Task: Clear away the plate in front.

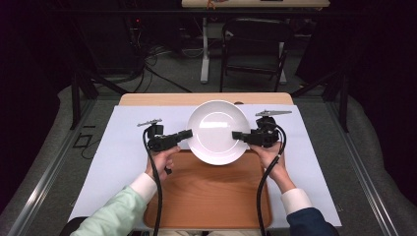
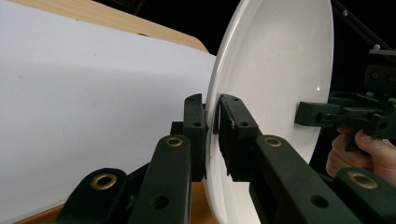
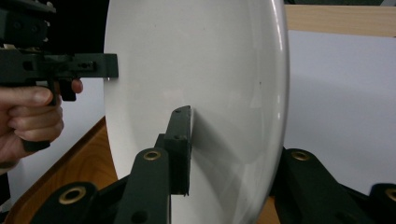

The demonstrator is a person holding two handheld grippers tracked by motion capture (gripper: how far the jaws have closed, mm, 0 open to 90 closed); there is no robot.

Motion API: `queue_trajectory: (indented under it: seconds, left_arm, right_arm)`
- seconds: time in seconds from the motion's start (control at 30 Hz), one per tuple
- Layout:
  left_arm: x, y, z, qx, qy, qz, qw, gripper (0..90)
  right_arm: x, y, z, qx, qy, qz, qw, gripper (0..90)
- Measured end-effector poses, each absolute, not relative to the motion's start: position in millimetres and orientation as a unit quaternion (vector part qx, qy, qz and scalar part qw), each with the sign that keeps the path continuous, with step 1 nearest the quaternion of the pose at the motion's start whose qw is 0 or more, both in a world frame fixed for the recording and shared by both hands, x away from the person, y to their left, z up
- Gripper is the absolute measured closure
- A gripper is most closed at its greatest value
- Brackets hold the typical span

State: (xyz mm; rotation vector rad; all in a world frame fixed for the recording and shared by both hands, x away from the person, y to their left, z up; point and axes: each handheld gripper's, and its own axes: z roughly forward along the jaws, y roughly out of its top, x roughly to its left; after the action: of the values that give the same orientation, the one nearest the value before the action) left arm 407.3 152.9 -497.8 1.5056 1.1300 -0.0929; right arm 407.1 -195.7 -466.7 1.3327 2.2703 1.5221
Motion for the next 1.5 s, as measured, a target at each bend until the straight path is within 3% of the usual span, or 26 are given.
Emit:
queue_trajectory:
  seconds: [0.47, 1.5]
  left_arm:
    - [396.0, 156.1, -478.3, 0.669, 0.449, -0.009, 0.592, 80.5]
    - [356.4, 168.9, -464.7, 0.691, 0.414, -0.013, 0.592, 80.7]
  right_arm:
    - [388.5, -192.0, -454.3, 0.419, 0.756, 0.499, 0.069, 67.3]
    - [343.1, -186.8, -443.0, 0.393, 0.769, 0.499, 0.069, 69.9]
